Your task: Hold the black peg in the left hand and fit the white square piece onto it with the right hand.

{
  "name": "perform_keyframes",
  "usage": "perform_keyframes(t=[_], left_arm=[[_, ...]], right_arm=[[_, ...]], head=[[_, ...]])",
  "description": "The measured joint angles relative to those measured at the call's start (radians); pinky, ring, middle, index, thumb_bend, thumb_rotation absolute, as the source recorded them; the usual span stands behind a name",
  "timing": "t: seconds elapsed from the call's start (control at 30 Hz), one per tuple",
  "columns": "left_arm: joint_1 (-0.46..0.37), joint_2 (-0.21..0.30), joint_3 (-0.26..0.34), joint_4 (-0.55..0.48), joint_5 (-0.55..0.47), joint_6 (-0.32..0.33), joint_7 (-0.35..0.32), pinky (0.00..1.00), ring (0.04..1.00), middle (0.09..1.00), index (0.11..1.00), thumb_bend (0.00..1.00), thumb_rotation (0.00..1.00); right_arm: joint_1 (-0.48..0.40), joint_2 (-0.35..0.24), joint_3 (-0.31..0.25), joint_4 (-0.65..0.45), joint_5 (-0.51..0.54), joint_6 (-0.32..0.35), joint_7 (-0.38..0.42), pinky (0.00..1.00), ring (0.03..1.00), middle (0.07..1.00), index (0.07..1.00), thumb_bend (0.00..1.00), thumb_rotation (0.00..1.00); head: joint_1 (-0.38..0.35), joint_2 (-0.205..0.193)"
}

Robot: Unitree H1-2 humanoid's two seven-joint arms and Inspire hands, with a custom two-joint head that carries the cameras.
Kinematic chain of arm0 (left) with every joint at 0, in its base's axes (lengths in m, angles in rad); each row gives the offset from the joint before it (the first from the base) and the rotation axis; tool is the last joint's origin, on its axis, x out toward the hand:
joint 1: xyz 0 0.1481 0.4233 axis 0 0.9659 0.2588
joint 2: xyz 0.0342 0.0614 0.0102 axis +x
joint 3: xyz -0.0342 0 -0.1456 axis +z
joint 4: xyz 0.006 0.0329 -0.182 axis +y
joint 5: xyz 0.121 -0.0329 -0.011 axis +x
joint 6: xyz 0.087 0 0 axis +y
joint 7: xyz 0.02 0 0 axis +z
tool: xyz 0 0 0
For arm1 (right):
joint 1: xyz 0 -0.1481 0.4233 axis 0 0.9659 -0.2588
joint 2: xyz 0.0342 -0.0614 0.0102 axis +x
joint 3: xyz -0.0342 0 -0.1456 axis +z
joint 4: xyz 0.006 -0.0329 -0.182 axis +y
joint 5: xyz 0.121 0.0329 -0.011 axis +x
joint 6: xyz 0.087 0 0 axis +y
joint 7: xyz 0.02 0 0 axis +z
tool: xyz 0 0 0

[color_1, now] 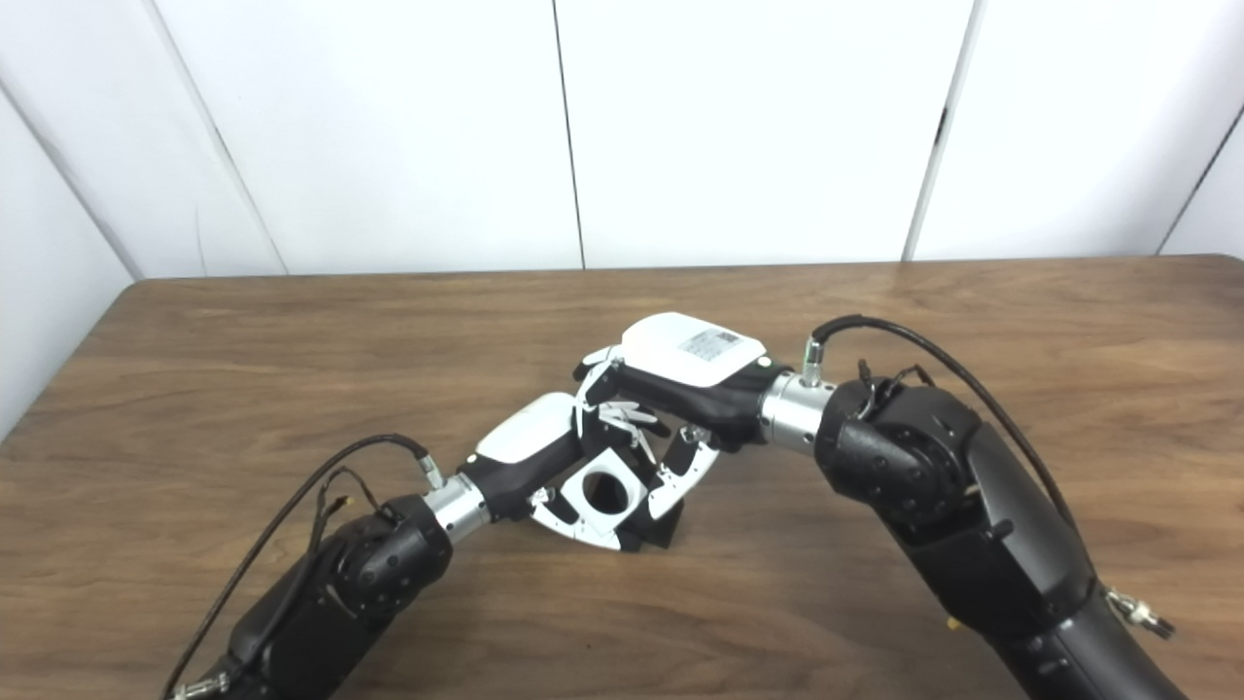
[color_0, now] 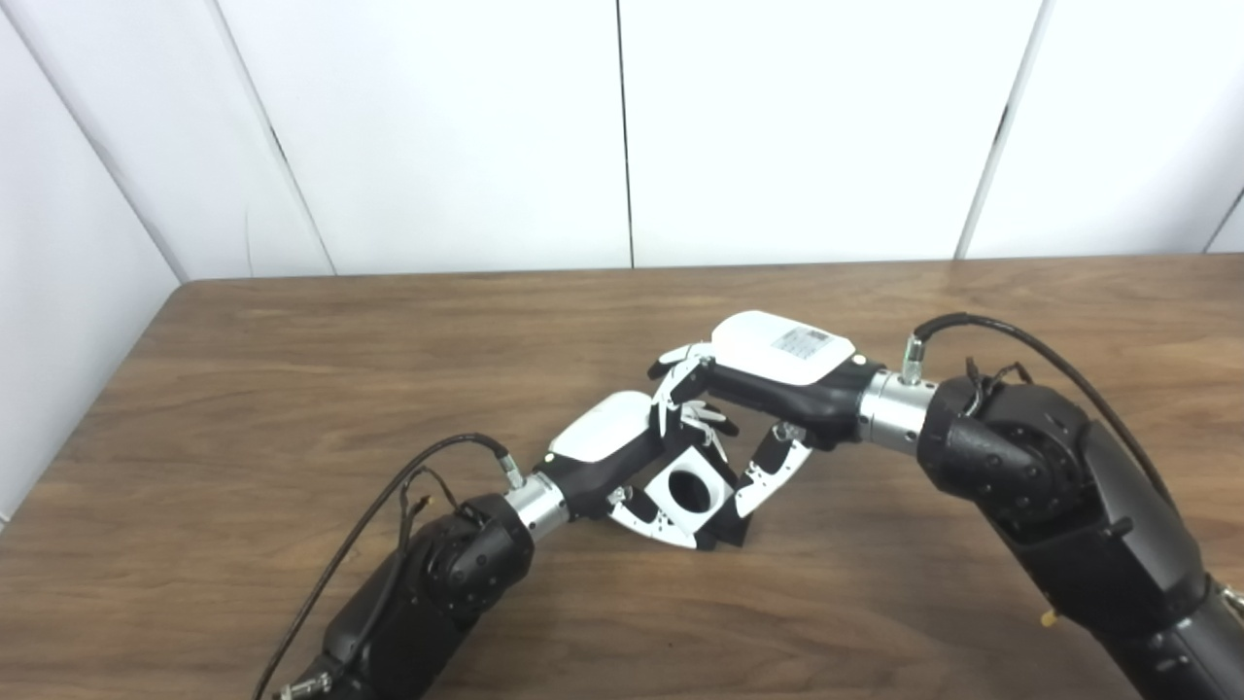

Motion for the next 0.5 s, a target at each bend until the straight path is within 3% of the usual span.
perform_keyframes(t=[0.5], left_arm=[[0.000,0.004,-0.001,-0.012,0.003,0.007,-0.006,0.81,0.900,0.838,0.492,0.52,0.08]], right_arm=[[0.006,-0.038,-0.020,0.000,0.000,0.004,0.035,0.76,0.863,0.805,0.482,0.52,0.14]], head=[[-0.011,0.011]])
